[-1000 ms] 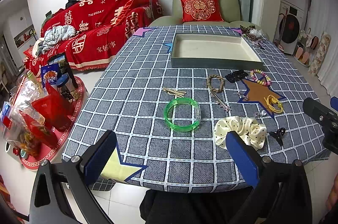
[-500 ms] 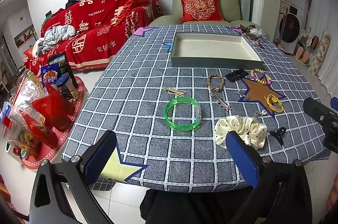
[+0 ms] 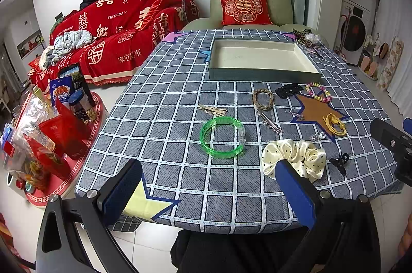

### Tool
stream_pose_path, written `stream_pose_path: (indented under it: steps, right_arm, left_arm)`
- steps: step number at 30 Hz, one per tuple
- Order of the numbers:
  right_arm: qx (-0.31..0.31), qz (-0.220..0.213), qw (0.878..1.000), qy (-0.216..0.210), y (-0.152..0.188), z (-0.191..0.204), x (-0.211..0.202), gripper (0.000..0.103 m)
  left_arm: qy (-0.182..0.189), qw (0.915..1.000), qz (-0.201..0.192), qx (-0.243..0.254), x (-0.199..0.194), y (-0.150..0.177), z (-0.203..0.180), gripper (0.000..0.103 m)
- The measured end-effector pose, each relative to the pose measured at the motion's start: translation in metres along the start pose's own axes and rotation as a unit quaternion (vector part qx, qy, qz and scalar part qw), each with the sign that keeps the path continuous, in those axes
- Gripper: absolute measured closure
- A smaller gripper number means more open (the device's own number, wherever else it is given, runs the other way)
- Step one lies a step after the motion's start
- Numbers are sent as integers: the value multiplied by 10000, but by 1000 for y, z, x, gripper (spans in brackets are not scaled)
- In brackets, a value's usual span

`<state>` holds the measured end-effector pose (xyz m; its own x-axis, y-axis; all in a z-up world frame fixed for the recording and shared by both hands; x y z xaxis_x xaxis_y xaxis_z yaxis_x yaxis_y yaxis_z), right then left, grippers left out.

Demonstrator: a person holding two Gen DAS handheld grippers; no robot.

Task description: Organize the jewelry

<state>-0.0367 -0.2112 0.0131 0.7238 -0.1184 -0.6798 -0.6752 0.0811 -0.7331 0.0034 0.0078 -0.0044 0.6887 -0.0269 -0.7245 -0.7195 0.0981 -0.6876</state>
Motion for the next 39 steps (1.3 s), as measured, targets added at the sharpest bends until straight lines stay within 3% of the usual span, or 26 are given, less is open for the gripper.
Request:
stream_pose_path:
  steps: [39]
  right_arm:
    - [5, 28, 10000, -20, 2, -1, 3, 0]
  left_arm:
    - [-15, 10000, 68, 20, 5, 1, 1, 0]
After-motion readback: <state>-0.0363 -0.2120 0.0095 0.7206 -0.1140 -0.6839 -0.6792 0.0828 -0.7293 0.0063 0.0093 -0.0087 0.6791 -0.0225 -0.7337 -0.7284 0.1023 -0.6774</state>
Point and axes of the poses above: each gripper's, at about its wrist camera, not at the fingertips, and x roughly the way its jaws point, z to its left, y to its underside, the point moved 1 cm from there along x, roughly the way its jaws point, and after that the axes turned 2 degrees about -x, right-handed, at the moved point
